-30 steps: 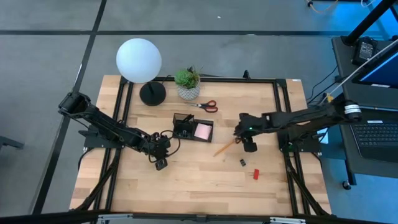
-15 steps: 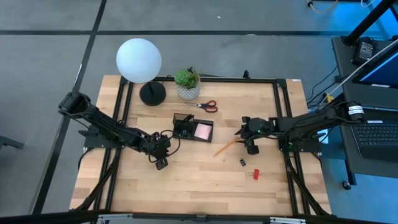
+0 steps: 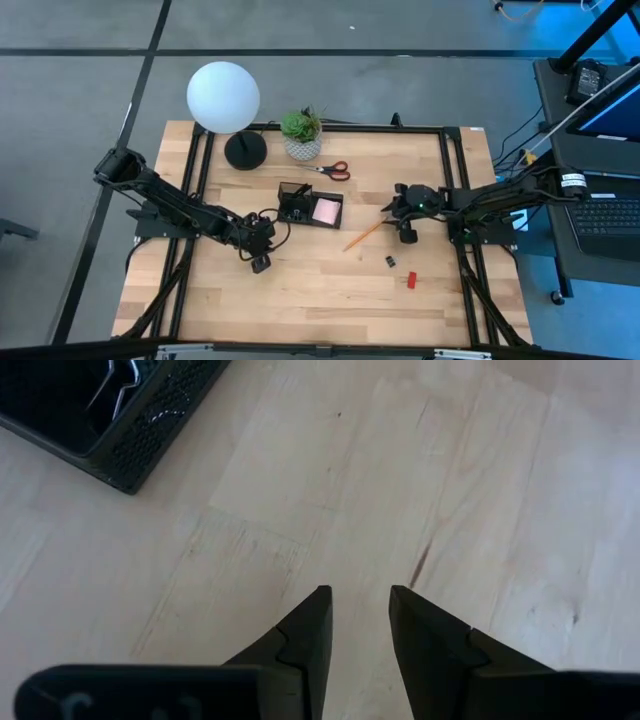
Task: Pick and place office supplies into organizer
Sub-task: Put the yellow pencil into the black desk organizer
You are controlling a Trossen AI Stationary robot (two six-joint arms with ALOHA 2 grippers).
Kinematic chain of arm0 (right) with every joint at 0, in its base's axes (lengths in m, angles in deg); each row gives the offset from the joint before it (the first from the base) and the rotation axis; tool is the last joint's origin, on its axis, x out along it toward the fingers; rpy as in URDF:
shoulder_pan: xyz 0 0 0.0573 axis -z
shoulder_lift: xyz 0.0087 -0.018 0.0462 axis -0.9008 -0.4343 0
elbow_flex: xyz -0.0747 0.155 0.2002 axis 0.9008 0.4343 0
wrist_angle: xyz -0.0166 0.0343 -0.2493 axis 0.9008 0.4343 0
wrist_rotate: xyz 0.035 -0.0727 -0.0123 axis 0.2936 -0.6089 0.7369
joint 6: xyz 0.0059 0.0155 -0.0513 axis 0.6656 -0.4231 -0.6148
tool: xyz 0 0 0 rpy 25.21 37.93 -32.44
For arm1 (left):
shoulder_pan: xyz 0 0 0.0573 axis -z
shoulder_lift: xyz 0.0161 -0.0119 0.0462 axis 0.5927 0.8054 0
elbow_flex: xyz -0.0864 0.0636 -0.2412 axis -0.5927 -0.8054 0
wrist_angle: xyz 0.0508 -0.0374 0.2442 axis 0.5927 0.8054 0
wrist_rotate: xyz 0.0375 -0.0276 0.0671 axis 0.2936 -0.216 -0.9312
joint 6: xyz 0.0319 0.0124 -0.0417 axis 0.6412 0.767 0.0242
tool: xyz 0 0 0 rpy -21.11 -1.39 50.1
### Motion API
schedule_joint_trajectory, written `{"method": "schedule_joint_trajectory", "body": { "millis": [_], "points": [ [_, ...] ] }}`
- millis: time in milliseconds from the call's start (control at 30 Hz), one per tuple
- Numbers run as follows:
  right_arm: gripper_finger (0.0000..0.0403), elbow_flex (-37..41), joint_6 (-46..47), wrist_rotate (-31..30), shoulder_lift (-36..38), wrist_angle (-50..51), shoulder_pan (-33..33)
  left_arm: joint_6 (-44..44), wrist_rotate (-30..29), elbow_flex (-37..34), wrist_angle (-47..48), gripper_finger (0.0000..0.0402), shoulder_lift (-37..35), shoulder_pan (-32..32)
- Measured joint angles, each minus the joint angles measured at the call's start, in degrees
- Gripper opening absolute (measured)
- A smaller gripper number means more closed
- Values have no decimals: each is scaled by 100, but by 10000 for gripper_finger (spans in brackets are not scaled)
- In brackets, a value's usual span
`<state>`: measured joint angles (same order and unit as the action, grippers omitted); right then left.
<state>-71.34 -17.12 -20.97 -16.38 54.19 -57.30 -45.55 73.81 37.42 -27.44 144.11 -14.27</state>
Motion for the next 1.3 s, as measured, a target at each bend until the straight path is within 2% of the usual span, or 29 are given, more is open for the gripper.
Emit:
{"method": "schedule_joint_trajectory", "body": {
  "millis": [233,1033,1300],
  "points": [
    [179,0,-45,244,-1,7,116,0,-57,-1,-131,97,1,0],
    [179,0,-311,358,-8,-218,114,0,-94,0,-161,97,-1,-1],
    [179,10,-425,356,-341,-354,114,0,-168,-1,-160,97,-2,-7]
  ]
}}
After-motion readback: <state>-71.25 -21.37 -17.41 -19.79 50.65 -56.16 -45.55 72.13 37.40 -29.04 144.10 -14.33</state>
